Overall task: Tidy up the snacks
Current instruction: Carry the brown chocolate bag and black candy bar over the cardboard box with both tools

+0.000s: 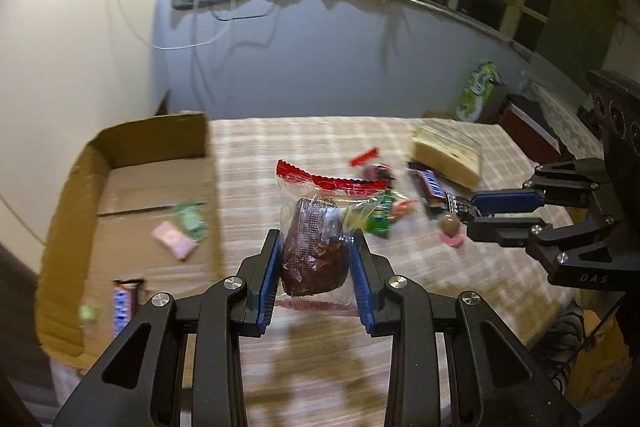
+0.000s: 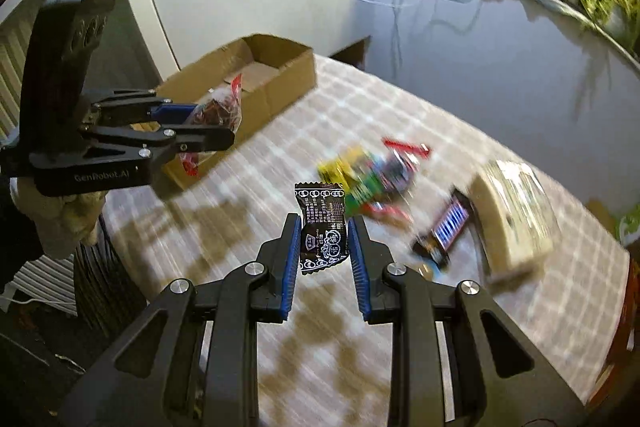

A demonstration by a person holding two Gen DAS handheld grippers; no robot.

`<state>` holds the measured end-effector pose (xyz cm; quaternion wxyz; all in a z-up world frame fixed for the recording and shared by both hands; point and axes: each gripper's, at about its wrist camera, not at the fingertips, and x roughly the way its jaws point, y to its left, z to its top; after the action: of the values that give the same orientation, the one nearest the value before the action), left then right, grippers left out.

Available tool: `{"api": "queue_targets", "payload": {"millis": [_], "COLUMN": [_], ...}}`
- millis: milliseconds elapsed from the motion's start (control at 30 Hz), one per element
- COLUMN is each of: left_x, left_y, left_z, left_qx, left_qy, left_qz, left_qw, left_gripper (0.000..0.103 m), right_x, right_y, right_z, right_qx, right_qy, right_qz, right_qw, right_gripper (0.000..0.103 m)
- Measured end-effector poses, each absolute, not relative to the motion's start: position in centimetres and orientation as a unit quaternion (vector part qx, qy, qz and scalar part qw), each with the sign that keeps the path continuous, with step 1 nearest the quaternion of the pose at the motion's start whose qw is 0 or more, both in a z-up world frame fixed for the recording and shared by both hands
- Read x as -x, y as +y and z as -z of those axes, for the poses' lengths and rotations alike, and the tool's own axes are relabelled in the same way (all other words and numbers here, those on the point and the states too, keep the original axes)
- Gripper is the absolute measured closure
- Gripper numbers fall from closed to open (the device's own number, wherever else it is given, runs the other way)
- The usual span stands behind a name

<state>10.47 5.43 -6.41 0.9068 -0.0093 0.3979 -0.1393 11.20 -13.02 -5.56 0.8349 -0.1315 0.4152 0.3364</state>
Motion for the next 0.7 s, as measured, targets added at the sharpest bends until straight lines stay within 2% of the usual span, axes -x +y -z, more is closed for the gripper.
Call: {"api": "queue_targets", "payload": {"millis": [700], "left_x": [-10.7], "left_y": [16.7], "left_z": [7.0], "left_qx": [0.037], "left_qy": [0.396], "left_qz": [0.042], "left_qw": [0.916], "left_gripper": [0.072], "right_x": [-14.7], "right_y": [0.6], "right_z": [4.0], "right_qx": [0.161], "right_qy": [0.386], "right_qz": [-0.399], "right_qw": [0.816], "right_gripper": [0.078]}}
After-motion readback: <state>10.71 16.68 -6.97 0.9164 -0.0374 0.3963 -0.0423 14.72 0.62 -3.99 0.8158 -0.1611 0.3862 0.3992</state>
